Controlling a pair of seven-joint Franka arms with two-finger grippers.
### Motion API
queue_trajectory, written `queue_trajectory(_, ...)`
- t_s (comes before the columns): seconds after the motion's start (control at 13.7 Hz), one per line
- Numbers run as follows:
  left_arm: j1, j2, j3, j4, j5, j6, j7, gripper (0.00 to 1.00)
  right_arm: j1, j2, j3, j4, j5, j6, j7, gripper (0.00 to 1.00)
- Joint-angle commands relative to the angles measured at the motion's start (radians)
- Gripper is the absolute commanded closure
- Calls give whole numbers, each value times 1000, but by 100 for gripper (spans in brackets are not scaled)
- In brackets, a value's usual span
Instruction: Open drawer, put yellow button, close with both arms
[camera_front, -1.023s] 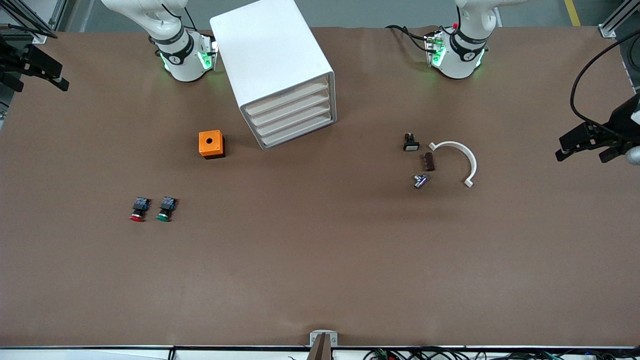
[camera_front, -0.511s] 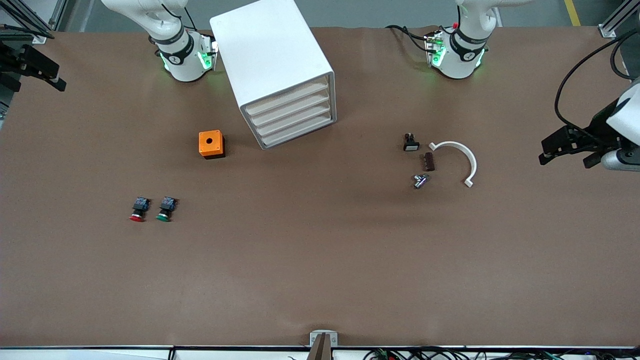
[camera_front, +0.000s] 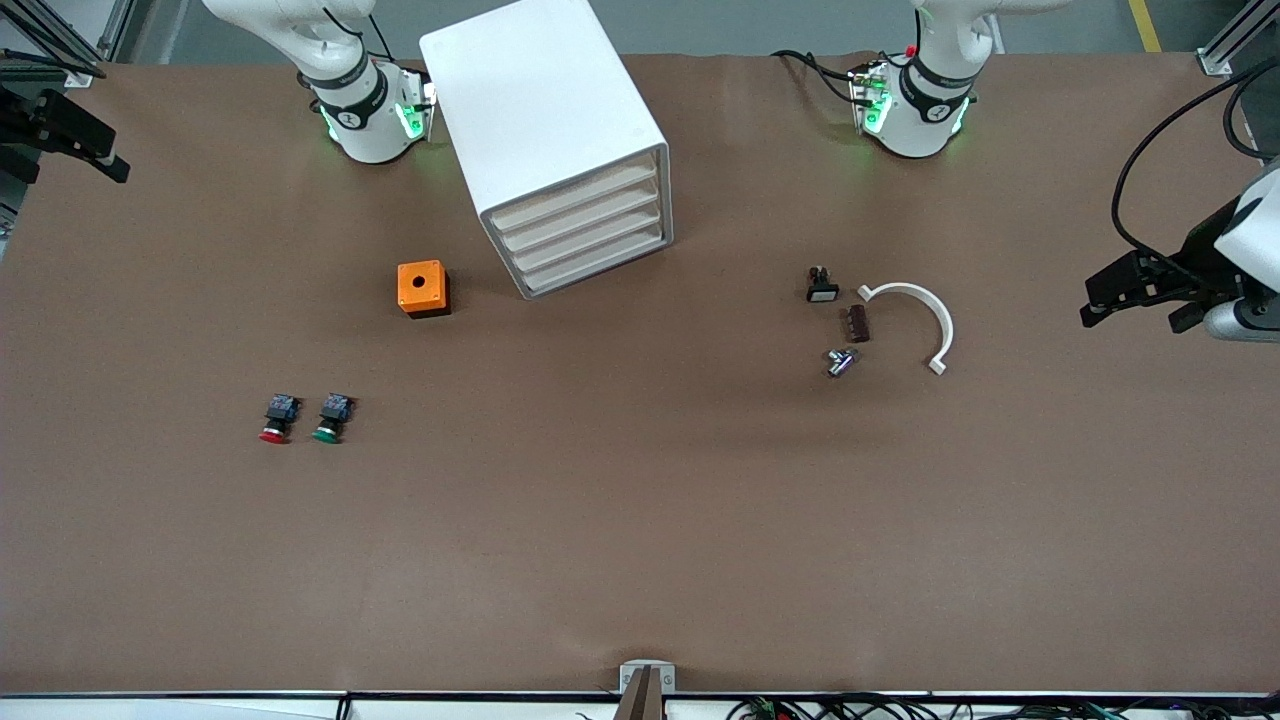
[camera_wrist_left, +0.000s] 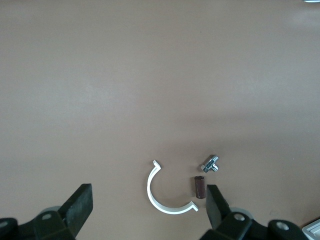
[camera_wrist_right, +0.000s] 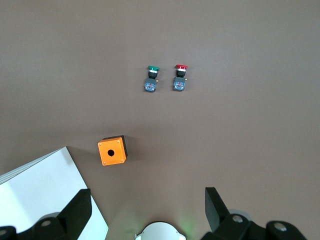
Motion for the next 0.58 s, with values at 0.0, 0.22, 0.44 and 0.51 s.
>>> queue_trajectory(0.0, -4, -6, 5, 28, 25, -29, -7, 0, -3, -18, 2, -11, -13, -1, -11, 0)
queue_trajectory(0.22, -9, -15, -1, 28, 26, -48, -74, 0, -3, -18, 2, -11, -13, -1, -11, 0)
queue_trajectory(0.44, -7, -13, -1, 29, 26, -47, -63, 0, -3, -18, 2, -11, -14, -2, -11, 0)
queue_trajectory(0.51, -7, -16, 0, 32, 28, -47, -64, 0, -3, -18, 2, -11, -14, -2, -11, 0)
